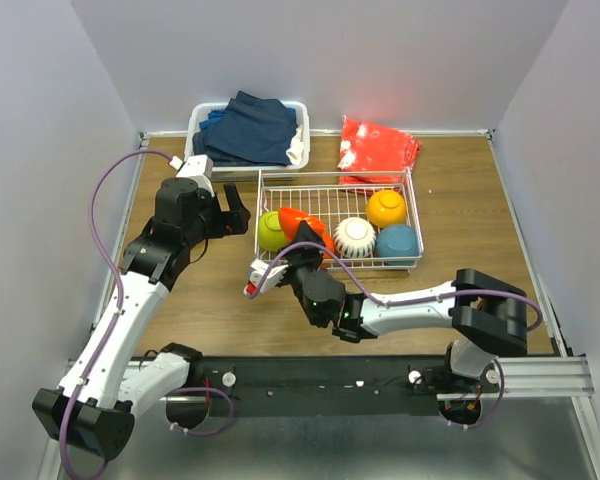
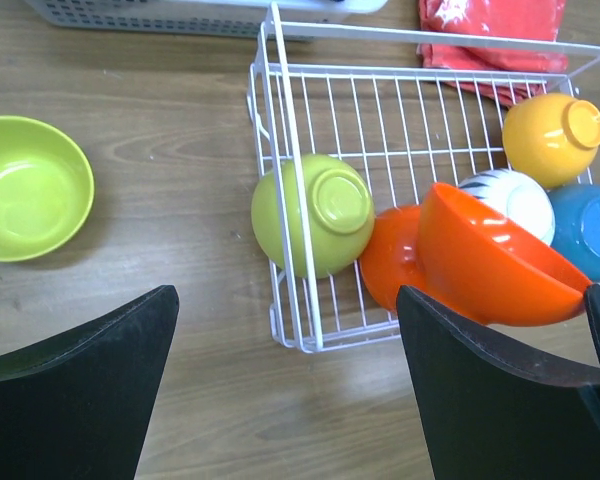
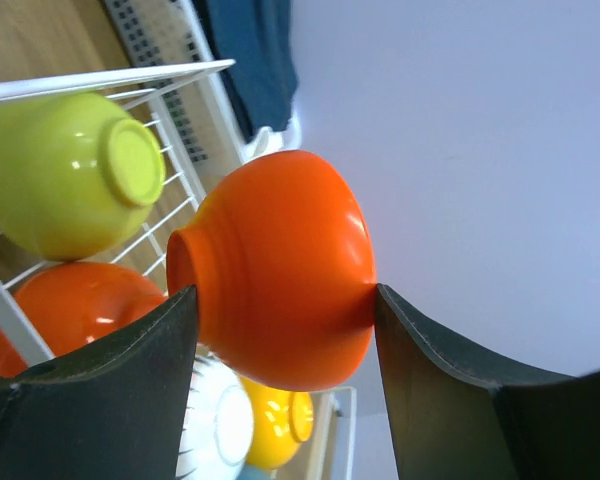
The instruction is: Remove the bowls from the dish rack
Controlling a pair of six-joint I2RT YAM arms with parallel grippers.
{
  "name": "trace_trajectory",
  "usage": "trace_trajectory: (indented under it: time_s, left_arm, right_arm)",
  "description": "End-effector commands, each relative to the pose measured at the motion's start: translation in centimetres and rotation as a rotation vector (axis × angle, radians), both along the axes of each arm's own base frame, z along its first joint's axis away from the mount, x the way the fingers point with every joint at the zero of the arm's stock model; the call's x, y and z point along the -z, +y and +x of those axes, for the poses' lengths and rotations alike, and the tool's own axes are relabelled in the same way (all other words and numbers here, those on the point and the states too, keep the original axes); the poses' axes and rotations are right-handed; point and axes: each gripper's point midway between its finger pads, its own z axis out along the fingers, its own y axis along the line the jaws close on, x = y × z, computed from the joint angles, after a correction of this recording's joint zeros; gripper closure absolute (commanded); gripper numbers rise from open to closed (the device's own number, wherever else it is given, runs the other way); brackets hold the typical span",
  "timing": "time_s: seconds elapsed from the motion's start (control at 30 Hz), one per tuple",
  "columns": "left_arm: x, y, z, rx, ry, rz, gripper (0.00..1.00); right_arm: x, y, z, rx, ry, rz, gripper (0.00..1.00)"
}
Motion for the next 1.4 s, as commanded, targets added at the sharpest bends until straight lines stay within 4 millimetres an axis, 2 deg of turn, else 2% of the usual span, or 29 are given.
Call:
trace_trajectory:
  time_s: [0.0,0.07,0.13,0.17,0.23,0.27,0.33,0.37,0.43,0.47,0.53,0.57,0.67,0.8,0.97,1.03,1.1,1.37]
  left_arm:
    - [-0.7,-1.2,-0.5,0.044,0.059,-0.04,0.01]
    - [-1.3,-1.6,-0.2,0.058,0.055,-0.051,0.01]
    - [-1.1,-2.0,0.3,0.063,0.074,-0.05,0.01]
    - [-1.7,-2.3,0.5,0.077,0.068,-0.06,0.01]
    - [-1.5,-2.9,1.1,0.092,0.093,-0.066,0.01]
    - [-2.2,-3.1,1.4,0.097,0.087,-0.076,0.01]
    - [-2.0,-3.9,1.9,0.119,0.119,-0.091,0.01]
    - [-3.0,-4.2,2.3,0.128,0.106,-0.101,0.01]
    - [-2.8,-4.8,2.8,0.143,0.133,-0.112,0.01]
    - [-3.6,-5.0,3.1,0.147,0.123,-0.12,0.01]
    - [-3.1,-5.6,3.7,0.161,0.152,-0.122,0.01]
    - [-3.4,-5.7,3.9,0.168,0.15,-0.123,0.01]
    - [-2.6,-6.5,4.5,0.19,0.193,-0.131,0.02]
    - [-0.7,-7.5,4.8,0.223,0.279,-0.14,0.06]
    - [0.8,-7.5,4.6,0.231,0.344,-0.104,0.14]
    - [1.5,-7.2,4.2,0.229,0.379,-0.083,0.21]
    - [1.9,-7.0,3.7,0.229,0.401,-0.068,0.23]
    - [4.3,-8.3,1.4,0.299,0.522,-0.061,0.4]
  right_arm:
    - [-3.3,-1.2,-1.0,0.079,-0.171,0.034,0.69]
    - [-3.8,-1.2,-1.2,0.08,-0.214,0.037,0.69]
    - [-3.8,-0.9,-1.4,0.076,-0.238,0.023,0.7]
    - [-3.8,-0.8,-1.5,0.074,-0.263,0.018,0.69]
    - [-4.0,-0.6,-1.5,0.071,-0.29,0.016,0.69]
    - [-4.4,-0.5,-1.6,0.069,-0.32,0.018,0.7]
    - [-4.1,0.0,-1.6,0.064,-0.35,0.007,0.7]
    - [-4.9,-0.1,-1.8,0.067,-0.384,0.02,0.69]
    - [-4.9,0.4,-1.8,0.063,-0.408,0.023,0.7]
    - [-4.9,0.6,-1.8,0.056,-0.414,0.019,0.7]
    - [-5.0,1.0,-1.9,0.043,-0.417,0.028,0.69]
    - [-5.0,1.2,-1.9,0.035,-0.418,0.033,0.7]
    - [-5.5,1.6,-1.9,0.025,-0.434,0.035,0.7]
    - [-5.9,2.1,-2.0,0.016,-0.45,0.032,0.69]
    - [-5.7,2.2,-2.0,0.013,-0.454,0.028,0.69]
    - [-5.5,2.2,-1.9,0.016,-0.454,0.025,0.68]
    - [-5.5,2.2,-2.1,0.012,-0.458,0.028,0.68]
    - [-5.3,2.0,-2.2,0.013,-0.471,0.026,0.67]
